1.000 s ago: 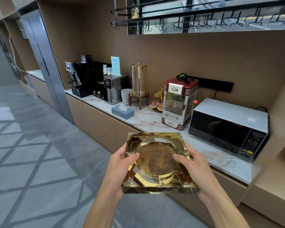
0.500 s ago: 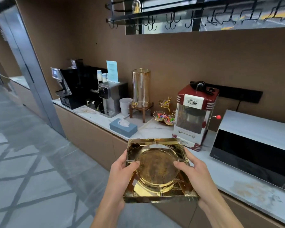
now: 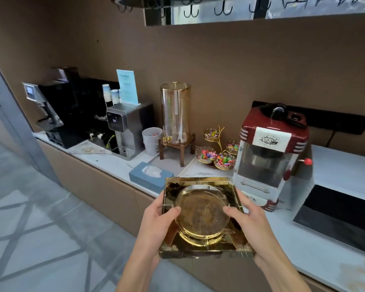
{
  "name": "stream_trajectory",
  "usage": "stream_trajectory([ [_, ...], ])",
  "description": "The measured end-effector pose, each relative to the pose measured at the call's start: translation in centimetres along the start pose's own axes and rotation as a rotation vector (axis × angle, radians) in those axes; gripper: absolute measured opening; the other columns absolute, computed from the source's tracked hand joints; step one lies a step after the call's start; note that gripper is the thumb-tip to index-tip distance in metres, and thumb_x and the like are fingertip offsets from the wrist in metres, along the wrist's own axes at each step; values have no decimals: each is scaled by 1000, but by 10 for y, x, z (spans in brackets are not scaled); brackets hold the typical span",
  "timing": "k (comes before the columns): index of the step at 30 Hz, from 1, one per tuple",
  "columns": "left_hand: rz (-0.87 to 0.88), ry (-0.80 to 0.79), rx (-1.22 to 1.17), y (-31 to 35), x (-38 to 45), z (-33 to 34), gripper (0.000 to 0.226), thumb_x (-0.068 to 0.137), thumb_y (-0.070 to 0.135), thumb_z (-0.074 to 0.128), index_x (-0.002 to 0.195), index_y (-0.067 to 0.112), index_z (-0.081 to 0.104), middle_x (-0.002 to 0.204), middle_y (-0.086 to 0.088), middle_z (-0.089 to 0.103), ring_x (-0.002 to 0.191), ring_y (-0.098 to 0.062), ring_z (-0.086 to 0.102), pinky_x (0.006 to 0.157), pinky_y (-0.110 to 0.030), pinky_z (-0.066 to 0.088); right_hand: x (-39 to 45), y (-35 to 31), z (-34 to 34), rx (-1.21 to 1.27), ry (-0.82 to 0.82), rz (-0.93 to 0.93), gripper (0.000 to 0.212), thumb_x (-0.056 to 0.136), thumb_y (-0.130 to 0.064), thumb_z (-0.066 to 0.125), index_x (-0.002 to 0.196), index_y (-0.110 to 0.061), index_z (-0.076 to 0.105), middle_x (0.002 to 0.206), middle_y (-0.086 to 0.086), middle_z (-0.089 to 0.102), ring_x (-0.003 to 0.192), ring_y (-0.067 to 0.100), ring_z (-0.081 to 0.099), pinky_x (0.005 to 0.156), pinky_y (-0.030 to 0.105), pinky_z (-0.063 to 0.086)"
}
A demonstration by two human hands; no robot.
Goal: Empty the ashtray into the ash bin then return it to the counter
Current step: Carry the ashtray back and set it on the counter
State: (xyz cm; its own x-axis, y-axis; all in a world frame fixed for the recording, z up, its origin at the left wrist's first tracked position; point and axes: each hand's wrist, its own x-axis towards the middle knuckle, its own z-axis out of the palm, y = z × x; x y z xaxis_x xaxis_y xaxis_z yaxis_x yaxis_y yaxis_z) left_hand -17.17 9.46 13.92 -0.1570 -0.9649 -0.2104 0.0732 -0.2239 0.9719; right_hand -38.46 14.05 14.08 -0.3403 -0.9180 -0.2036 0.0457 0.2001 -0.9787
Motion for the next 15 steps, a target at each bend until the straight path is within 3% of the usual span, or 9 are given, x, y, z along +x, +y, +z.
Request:
stream_trajectory([
  [3, -14, -26, 18, 3, 53, 0, 45, 98, 0, 61, 123, 36, 71, 100, 2, 84, 86, -19, 81, 63, -28, 64, 48, 1, 11, 5, 16, -3, 65, 93, -24, 69, 149, -45, 42, 147, -7, 55, 108, 11, 65, 80, 28, 58],
  [7, -49, -55, 32, 6, 127, 5, 46, 98, 0, 61, 121, 39, 70, 100, 1, 84, 88, -20, 81, 63, -28, 64, 120, 1, 19, -27, 51, 18, 62, 94, -26, 68, 146, -49, 45, 149, 2, 52, 118, 24, 63, 98, 48, 55],
  [12, -109, -119, 85, 16, 210, 12, 50, 99, 3, 60, 117, 48, 70, 102, 4, 84, 91, -20, 81, 69, -33, 66, 190, -6, 29, -10, 115, 47, 62, 94, -22, 68, 146, -47, 46, 130, -1, 68, 98, 15, 72, 83, 37, 60],
  [15, -133, -146, 98, 20, 251, 14, 49, 98, 2, 60, 116, 46, 73, 102, 2, 84, 92, -23, 81, 70, -37, 65, 222, -8, 35, 0, 155, 87, 65, 94, -20, 68, 147, -47, 43, 123, -3, 72, 96, 13, 73, 81, 35, 60],
])
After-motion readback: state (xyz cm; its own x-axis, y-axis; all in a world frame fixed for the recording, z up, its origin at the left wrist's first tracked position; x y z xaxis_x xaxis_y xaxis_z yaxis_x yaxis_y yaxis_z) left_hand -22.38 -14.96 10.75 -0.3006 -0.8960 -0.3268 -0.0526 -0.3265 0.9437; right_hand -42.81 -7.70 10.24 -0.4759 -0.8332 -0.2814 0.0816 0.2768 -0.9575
